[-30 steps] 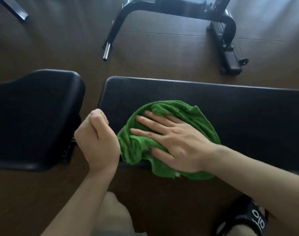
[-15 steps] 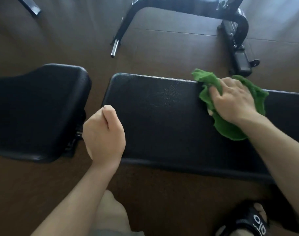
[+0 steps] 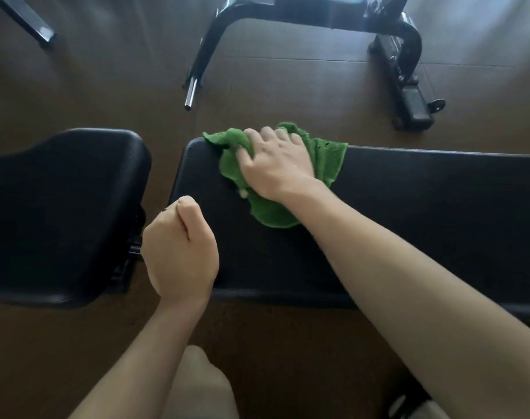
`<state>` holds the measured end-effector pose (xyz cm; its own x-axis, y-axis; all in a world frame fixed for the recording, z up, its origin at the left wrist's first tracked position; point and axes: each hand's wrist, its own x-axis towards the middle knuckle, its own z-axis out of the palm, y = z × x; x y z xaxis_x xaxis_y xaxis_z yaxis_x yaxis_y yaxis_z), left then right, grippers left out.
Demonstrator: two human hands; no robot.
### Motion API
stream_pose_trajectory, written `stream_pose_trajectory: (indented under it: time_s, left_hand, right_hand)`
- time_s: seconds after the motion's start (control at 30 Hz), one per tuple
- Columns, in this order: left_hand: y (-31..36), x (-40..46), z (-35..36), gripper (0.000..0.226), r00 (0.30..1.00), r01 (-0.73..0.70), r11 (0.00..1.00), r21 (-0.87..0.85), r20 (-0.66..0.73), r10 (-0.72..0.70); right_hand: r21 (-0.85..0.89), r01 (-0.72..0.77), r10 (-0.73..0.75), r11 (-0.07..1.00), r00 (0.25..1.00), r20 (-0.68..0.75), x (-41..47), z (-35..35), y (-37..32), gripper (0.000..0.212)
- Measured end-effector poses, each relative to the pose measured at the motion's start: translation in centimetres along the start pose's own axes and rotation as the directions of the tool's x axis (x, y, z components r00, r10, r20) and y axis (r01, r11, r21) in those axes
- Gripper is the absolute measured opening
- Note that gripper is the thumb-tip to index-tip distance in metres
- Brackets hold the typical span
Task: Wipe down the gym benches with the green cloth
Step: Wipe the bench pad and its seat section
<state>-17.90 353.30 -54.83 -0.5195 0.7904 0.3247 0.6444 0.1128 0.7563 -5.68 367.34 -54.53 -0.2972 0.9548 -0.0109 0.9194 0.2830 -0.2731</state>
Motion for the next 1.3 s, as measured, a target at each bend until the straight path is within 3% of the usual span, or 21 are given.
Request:
stream_pose_trajectory:
  time_s: [0.07, 0.17, 0.23, 0.3, 0.37, 0.47, 0.6, 0.7, 0.8, 0.97, 1.1, 1.17, 1.23, 1.3]
  left_hand:
    - [0.0, 0.0, -0.1, 0.048, 1.0, -0.005, 1.0, -0.011, 0.0, 0.005]
    - [0.0, 0.0, -0.1, 0.049, 1.0, -0.019, 0.999, -0.038, 0.003, 0.019]
    - [0.1, 0.0, 0.0, 0.049, 1.0, -0.017, 0.999, -0.042, -0.015, 0.017]
    - [0.1, 0.0, 0.1, 0.049, 0.999, -0.015, 0.999, -0.046, -0.037, 0.014]
    - [0.1, 0.0, 0.1, 0.047, 0.999, 0.002, 0.999, -0.054, -0.046, -0.005]
    - [-0.1, 0.1, 0.0, 0.043, 0.998, 0.026, 0.997, -0.07, -0.054, -0.03]
    - [0.4, -0.1, -0.7, 0.042, 0.997, 0.029, 0.99, -0.139, -0.067, -0.039]
    - [0.4, -0.1, -0.7, 0.041, 0.997, 0.05, 0.979, -0.196, -0.055, -0.062]
    - [0.5, -0.1, -0.7, 0.041, 0.994, 0.074, 0.969, -0.237, -0.055, -0.09]
    - [0.2, 0.2, -1.9, 0.036, 0.974, 0.088, 0.915, -0.395, -0.16, -0.162]
    - [-2.0, -1.3, -4.6, 0.031, 0.955, 0.181, 0.909, -0.374, -0.152, -0.253]
    - [-3.3, -2.8, -4.8, 0.034, 0.916, 0.359, 0.832, -0.423, -0.013, -0.402]
    - [-4.0, -3.8, -4.3, 0.045, 0.776, 0.606, 0.566, -0.559, 0.26, -0.575]
    - [-4.4, -4.4, -3.9, 0.048, 0.655, 0.703, 0.323, -0.634, 0.4, -0.641]
  right_hand:
    - [0.016, -0.03, 0.031, 0.999, 0.996, -0.085, -2.3, -1.1, 4.9, 0.052]
    - [-0.016, -0.284, 0.281, 0.959, 0.955, -0.098, -5.6, -3.0, 13.0, 0.051]
    - [-0.037, -0.372, 0.369, 0.927, 0.926, -0.074, -6.2, -3.3, 14.5, 0.057]
    - [-0.059, -0.391, 0.386, 0.919, 0.919, -0.077, -6.0, -2.7, 11.6, 0.064]
    - [-0.058, -0.308, 0.307, 0.95, 0.951, -0.021, -6.6, -1.5, 6.3, 0.067]
    - [-0.02, -0.026, 0.027, 0.999, 0.997, 0.07, -10.0, 0.1, -1.3, 0.067]
    - [-0.016, 0.232, -0.227, 0.973, 0.963, 0.145, -16.7, -0.8, 0.9, 0.061]
    - [-0.102, 0.253, -0.236, 0.962, 0.96, 0.153, -20.5, -2.3, 6.6, 0.061]
    - [-0.198, 0.257, -0.224, 0.946, 0.959, 0.175, -21.3, -2.3, 7.9, 0.063]
    - [-0.136, 0.412, -0.388, 0.901, 0.905, 0.173, -16.8, -0.4, 1.5, 0.065]
    - [-0.038, 0.421, -0.409, 0.906, 0.896, 0.171, -13.2, 0.5, -3.6, 0.061]
    - [-0.065, 0.453, -0.436, 0.889, 0.882, 0.179, -14.2, 0.5, -2.6, 0.061]
    - [-0.111, 0.509, -0.484, 0.853, 0.853, 0.195, -16.6, 0.1, -0.2, 0.063]
    - [-0.161, 0.533, -0.499, 0.831, 0.841, 0.21, -18.6, -0.4, 2.2, 0.064]
